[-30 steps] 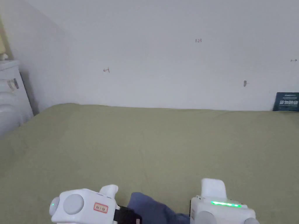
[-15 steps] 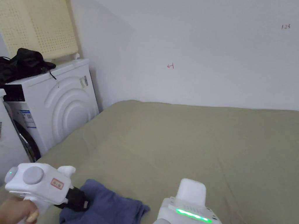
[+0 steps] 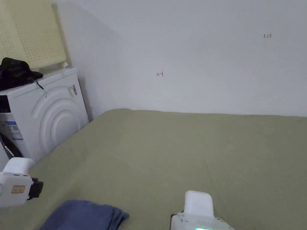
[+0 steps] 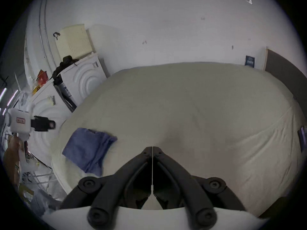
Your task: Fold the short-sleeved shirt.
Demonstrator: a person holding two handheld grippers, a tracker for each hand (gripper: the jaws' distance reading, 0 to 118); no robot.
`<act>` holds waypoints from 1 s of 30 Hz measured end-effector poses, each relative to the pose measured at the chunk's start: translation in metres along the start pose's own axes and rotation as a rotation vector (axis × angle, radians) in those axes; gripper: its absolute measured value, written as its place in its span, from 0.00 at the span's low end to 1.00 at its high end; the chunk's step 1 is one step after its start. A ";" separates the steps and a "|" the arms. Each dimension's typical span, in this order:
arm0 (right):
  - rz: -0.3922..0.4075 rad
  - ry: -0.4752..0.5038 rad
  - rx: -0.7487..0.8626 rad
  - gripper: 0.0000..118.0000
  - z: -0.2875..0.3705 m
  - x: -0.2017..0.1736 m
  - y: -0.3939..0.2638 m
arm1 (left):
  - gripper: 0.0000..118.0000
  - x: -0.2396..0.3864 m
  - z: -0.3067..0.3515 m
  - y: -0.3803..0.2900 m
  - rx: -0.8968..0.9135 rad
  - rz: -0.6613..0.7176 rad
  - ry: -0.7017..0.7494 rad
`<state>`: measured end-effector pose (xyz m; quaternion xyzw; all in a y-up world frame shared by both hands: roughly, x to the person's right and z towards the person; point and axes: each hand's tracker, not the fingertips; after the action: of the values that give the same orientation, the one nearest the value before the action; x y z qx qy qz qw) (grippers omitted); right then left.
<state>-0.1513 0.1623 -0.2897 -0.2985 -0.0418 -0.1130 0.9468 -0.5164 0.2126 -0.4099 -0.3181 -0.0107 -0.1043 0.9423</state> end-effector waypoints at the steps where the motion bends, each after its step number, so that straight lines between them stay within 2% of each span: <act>1: 0.010 -0.021 0.032 0.00 0.009 0.012 -0.001 | 0.01 0.019 0.016 -0.004 0.089 -0.021 0.013; 3: 0.026 -0.024 0.130 0.00 0.031 0.040 -0.006 | 0.00 0.065 0.054 -0.016 0.264 -0.001 -0.051; 7: 0.147 -0.087 0.341 0.00 0.074 0.091 -0.016 | 0.00 0.159 0.110 -0.040 0.490 0.013 -0.097; 10: 0.136 -0.143 0.479 0.00 0.109 0.140 -0.019 | 0.00 0.224 0.145 -0.049 0.599 0.052 -0.132; 13: 0.163 -0.205 0.575 0.00 0.143 0.190 -0.018 | 0.00 0.281 0.176 -0.048 0.645 0.132 -0.224; 16: 0.174 -0.258 0.641 0.00 0.177 0.242 -0.018 | 0.00 0.326 0.197 -0.049 0.684 0.137 -0.244; 18: 0.185 -0.326 0.672 0.00 0.198 0.277 -0.022 | 0.00 0.354 0.208 -0.048 0.688 0.122 -0.253; 21: 0.146 -0.409 0.681 0.00 0.217 0.319 -0.027 | 0.00 0.383 0.220 -0.055 0.703 0.150 -0.264; 24: 0.071 -0.451 0.685 0.00 0.227 0.347 -0.029 | 0.00 0.400 0.222 -0.061 0.688 0.149 -0.295; 27: 0.063 -0.477 0.676 0.00 0.230 0.362 -0.029 | 0.00 0.412 0.222 -0.064 0.655 0.089 -0.281; 30: 0.077 -0.477 0.666 0.00 0.232 0.370 -0.028 | 0.00 0.411 0.224 -0.061 0.661 0.099 -0.276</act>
<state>0.1985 0.2035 -0.0306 0.0054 -0.2829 0.0146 0.9590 -0.1168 0.2221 -0.1597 -0.0077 -0.1558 -0.0055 0.9878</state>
